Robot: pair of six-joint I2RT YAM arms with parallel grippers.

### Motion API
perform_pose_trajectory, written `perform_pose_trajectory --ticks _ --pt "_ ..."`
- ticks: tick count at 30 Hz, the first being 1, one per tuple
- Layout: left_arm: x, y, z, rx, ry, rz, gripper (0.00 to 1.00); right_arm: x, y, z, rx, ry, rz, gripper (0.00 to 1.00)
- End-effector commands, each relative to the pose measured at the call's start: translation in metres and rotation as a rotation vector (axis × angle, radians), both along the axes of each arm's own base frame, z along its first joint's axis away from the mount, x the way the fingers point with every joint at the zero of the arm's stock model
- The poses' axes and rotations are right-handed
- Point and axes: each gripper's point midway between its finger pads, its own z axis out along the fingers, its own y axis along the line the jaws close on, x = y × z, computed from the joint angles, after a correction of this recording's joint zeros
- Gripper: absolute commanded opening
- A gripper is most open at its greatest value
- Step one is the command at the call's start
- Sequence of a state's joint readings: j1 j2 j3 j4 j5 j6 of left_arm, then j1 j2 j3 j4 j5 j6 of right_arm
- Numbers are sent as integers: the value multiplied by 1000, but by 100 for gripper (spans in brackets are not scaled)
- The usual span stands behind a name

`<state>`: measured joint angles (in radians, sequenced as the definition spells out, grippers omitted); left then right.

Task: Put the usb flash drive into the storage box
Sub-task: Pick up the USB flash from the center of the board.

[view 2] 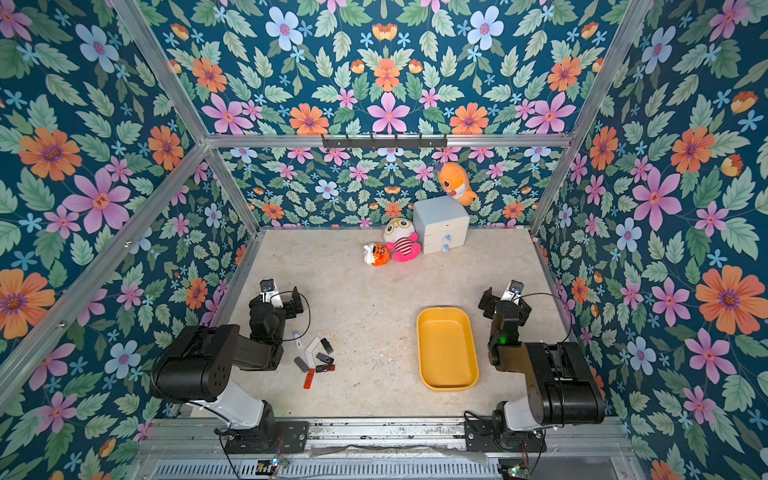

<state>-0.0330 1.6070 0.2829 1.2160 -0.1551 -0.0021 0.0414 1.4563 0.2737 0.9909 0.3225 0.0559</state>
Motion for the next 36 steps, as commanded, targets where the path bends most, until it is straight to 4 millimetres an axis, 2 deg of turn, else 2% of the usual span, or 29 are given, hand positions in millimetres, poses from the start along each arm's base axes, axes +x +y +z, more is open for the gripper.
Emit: perform_pose_trajectory --ticks 1,6,9,11,14,16,18,20,22,23,25,27,30,33,36 --pt "1 -1 4 -12 -17 -6 99 0 0 2 -1 -11 -1 99" --pt "-1 1 9 -5 -37 13 99 1 0 2 1 -9 0 99" --pt "-12 8 37 27 -72 121 99 0 0 2 0 -9 -1 100" --pt "-14 -2 57 13 -80 68 99 1 2 9 -12 -18 14 99" --pt "-22 -5 87 -144 -128 76 99 -3 19 39 -80 -1 49 99" --pt "-28 1 95 -255 -133 126 99 -9 37 68 -85 -46 105 99" --pt "-41 20 86 -431 -92 300 99 -18 56 97 -4 -100 210 99" --pt "-48 24 79 -530 -32 372 99 -31 59 123 96 -177 221 99" --pt "-42 5 74 -567 62 272 99 -46 52 144 241 -249 168 100" --pt "-39 -9 71 -584 118 207 99 -53 55 150 289 -252 188 100" --pt "-39 -32 61 -621 253 114 94 -61 77 159 329 -227 316 100" --pt "-45 -51 50 -642 389 40 88 -67 96 159 409 -151 404 99" --pt "-70 -62 30 -656 562 41 81 -78 128 144 534 46 531 99" --pt "-93 -75 22 -645 627 8 79 -92 156 131 606 231 612 92" --pt "-112 -87 14 -579 663 1 79 -108 181 119 554 373 670 90"
